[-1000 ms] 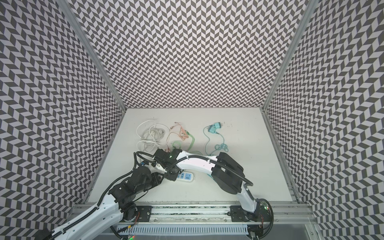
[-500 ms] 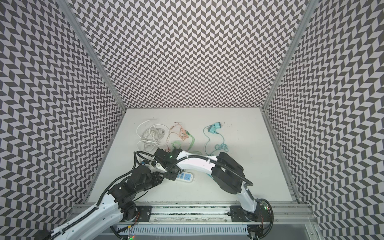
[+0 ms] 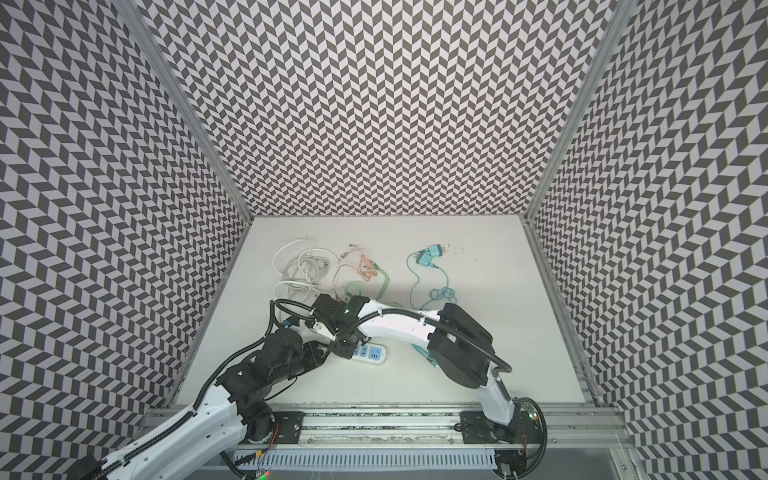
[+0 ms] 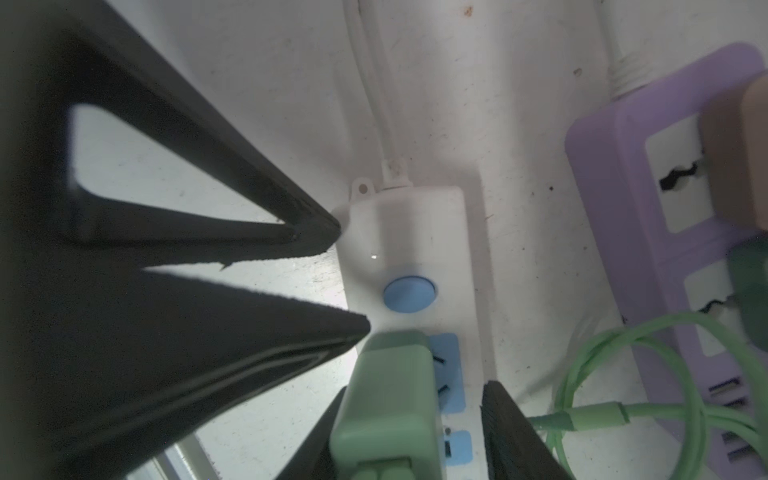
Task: Insert the plug
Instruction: 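Press the charger down into the white strip socket with the right gripper, then open the right gripper and lift it toward the teal chargers while the left draws back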
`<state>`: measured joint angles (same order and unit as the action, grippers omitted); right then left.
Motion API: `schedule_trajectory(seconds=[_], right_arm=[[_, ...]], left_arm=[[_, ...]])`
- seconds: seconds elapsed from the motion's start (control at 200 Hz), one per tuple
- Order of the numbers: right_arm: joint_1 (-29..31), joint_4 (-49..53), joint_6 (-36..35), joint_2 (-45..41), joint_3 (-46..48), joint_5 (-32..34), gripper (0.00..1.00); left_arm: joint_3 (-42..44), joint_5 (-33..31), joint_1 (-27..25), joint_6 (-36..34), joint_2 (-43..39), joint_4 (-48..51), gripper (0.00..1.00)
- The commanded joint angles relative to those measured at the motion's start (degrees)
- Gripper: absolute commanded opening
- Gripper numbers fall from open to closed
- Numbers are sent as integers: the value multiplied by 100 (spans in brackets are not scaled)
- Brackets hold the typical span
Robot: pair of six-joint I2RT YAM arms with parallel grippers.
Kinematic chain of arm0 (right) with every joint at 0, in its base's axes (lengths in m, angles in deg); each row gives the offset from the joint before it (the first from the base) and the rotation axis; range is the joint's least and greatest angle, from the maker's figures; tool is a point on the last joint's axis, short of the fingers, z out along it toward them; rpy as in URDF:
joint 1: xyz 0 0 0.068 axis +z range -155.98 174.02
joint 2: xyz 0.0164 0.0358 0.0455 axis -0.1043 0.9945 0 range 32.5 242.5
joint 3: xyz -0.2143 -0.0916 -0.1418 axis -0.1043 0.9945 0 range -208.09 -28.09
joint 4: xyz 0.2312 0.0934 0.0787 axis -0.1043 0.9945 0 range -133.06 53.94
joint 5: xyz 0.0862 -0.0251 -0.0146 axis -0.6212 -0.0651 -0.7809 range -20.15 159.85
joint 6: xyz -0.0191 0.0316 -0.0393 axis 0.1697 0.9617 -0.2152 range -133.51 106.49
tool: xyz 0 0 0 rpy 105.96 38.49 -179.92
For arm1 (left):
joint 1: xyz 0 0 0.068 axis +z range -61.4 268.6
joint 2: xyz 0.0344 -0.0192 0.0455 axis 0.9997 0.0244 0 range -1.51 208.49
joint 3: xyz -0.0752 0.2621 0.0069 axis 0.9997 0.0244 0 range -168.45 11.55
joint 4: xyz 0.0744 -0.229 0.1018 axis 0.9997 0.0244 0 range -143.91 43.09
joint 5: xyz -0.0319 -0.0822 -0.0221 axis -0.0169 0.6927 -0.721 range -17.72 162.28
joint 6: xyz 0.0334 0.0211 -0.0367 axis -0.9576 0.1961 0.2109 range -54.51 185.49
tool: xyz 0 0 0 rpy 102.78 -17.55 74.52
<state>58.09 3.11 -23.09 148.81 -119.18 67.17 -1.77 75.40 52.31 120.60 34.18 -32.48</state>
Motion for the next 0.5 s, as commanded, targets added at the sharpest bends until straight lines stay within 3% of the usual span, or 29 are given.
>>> schedule_trajectory(seconds=[0.0,0.496], right_arm=[[-48,-202,94,-429,152,-163,52],[-257,-639,339,-1381,1001,-897,66]], left_arm=[[-211,-76,-18,-21,9,140,37],[-476,-145,-18,1,-12,361,38]])
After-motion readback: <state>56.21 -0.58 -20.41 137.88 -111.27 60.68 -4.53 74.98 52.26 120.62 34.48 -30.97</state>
